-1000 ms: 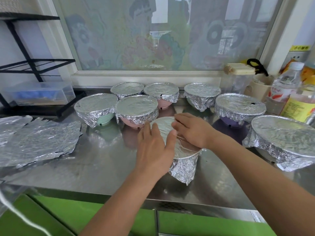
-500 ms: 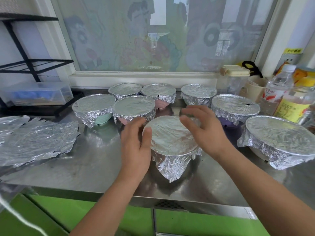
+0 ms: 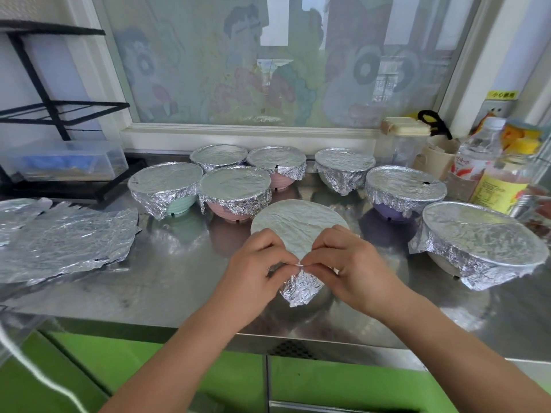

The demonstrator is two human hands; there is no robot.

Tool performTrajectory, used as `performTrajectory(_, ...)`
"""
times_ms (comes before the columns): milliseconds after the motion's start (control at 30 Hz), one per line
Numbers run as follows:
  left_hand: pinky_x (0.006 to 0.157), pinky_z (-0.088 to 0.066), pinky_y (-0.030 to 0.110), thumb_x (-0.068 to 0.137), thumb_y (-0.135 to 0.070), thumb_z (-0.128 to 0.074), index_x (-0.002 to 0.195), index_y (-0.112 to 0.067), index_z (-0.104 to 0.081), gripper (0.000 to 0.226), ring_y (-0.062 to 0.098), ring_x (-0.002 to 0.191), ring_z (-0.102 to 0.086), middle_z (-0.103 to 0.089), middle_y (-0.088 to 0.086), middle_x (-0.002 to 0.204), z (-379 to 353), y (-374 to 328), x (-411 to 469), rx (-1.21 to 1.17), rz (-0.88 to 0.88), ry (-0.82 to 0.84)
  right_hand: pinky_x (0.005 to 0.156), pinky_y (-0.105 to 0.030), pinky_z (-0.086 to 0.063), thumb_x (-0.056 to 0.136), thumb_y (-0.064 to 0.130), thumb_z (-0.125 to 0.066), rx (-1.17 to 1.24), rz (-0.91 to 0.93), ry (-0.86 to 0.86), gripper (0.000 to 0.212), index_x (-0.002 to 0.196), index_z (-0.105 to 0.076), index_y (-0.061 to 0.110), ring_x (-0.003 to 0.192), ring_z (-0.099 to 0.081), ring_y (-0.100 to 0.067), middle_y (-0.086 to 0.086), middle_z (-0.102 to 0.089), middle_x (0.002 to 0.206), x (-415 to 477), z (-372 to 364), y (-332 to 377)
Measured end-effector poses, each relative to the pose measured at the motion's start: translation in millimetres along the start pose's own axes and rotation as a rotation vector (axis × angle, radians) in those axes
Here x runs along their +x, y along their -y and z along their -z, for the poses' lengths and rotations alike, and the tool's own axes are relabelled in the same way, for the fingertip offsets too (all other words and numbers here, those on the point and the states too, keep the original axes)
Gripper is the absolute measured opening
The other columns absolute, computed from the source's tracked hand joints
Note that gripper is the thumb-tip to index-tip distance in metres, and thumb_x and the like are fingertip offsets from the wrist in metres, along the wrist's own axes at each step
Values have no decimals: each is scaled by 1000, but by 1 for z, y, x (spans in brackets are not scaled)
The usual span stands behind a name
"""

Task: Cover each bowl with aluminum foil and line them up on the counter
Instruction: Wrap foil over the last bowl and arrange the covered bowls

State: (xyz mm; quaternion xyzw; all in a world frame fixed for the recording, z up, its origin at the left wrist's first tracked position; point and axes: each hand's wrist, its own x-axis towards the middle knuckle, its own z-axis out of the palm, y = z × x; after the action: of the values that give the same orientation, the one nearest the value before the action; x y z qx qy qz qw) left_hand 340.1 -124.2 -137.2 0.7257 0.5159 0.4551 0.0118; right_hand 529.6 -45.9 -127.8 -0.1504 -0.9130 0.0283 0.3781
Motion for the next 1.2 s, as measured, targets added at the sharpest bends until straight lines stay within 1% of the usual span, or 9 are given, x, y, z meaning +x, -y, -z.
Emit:
performTrajectory(167,70,-38,14,81,-24,-71,81,-16,-72,8,4,78,-51,-51,-13,84,6,4,7,6,-32,68,65,-34,-49,89,27,-66,-38,-35,-16,14,87,-74,16,76,-55,-19,2,-58,84,1,-5,6)
performTrajectory(267,69,-42,17,80,-21,-73,81,-15,-72,5,3,76,-54,-53,-13,84,15,11,10,-45,-19,93,67,-33,-50,87,34,-67,-45,-80,-34,20,88,-75,16,79,-57,-19,3,-59,87,-3,2,0)
performTrajectory(400,71,-45,20,80,-22,-73,85,-16,-73,8,7,78,-55,-54,-8,87,18,15,10,-42,-51,90,70,-26,-47,88,31,-66,-27,-88,-37,19,85,-76,15,77,-58,-17,2,-59,85,-7,2,-4)
performTrajectory(533,74,-38,14,81,-24,-72,88,-17,-73,9,8,80,-51,-50,-12,88,7,10,7,51,-106,87,69,-25,-44,89,30,-60,-21,-81,-42,23,82,-74,14,75,-56,-18,1,-59,82,-1,-5,2)
performTrajectory(767,66,-39,14,80,-14,-75,80,-12,-73,3,3,70,-53,-55,-7,82,15,14,15,-69,-42,125,74,-19,-43,85,24,-71,-31,-91,-23,13,90,-77,14,79,-57,-16,1,-60,86,-9,4,-5)
performTrajectory(833,65,-41,15,79,-10,-77,81,-12,-74,4,4,69,-54,-55,-7,83,17,16,17,-83,-37,134,73,-22,-44,86,23,-69,-57,-81,-9,11,88,-76,14,78,-57,-17,0,-60,85,-10,8,-9)
performTrajectory(933,67,-42,15,79,-18,-77,85,-13,-74,9,3,71,-55,-56,-7,87,15,13,18,-83,-60,140,71,-24,-44,90,27,-64,-52,-68,-16,19,84,-75,13,76,-56,-18,0,-59,83,-8,7,-7)
performTrajectory(1067,73,-36,9,83,-30,-70,85,-17,-72,14,-6,77,-48,-52,-13,88,3,3,18,5,-122,156,71,-23,-43,91,29,-58,-50,-63,-10,23,82,-74,14,75,-55,-18,1,-58,82,-5,4,-2)
performTrajectory(1200,71,-36,9,86,-22,-68,82,-17,-69,7,-8,76,-48,-51,-14,88,4,4,21,5,-120,183,71,-22,-44,91,32,-59,-57,-80,-13,23,87,-75,16,76,-56,-17,2,-58,84,-9,6,-3)
